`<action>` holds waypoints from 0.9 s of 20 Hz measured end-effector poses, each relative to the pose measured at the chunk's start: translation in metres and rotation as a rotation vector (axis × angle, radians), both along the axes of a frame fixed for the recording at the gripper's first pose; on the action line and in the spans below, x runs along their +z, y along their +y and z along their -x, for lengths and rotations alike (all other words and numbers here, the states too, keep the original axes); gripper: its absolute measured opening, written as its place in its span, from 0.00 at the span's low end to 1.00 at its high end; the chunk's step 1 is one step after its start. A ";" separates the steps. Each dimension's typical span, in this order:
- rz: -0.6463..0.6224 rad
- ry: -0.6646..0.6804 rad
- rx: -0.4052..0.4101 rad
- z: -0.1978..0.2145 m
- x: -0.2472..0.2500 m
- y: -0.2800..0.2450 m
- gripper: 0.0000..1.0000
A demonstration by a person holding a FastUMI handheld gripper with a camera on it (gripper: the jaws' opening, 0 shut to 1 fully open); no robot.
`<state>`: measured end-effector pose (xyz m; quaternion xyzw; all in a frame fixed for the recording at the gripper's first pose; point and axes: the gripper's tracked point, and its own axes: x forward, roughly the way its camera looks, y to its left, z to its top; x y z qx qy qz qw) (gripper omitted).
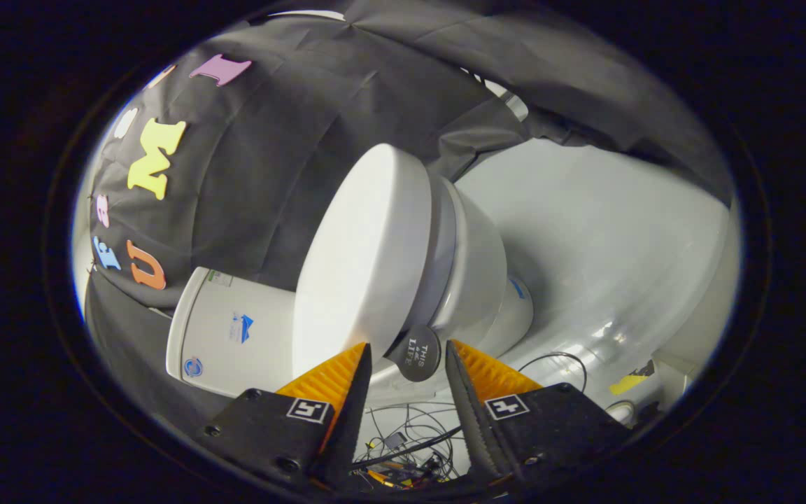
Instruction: Open the toilet lid.
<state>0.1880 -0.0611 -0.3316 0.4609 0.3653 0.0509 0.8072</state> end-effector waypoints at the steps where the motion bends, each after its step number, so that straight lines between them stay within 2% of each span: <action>1: -0.026 0.011 0.001 0.000 -0.001 0.001 0.64; 6: -0.031 0.035 -0.001 -0.004 -0.012 0.005 0.34; 11: -0.161 0.044 -0.050 -0.007 -0.008 0.000 0.28; 15: -0.142 0.025 -0.047 -0.008 -0.006 -0.001 0.19; 18: -0.128 0.019 -0.058 -0.011 -0.002 -0.005 0.09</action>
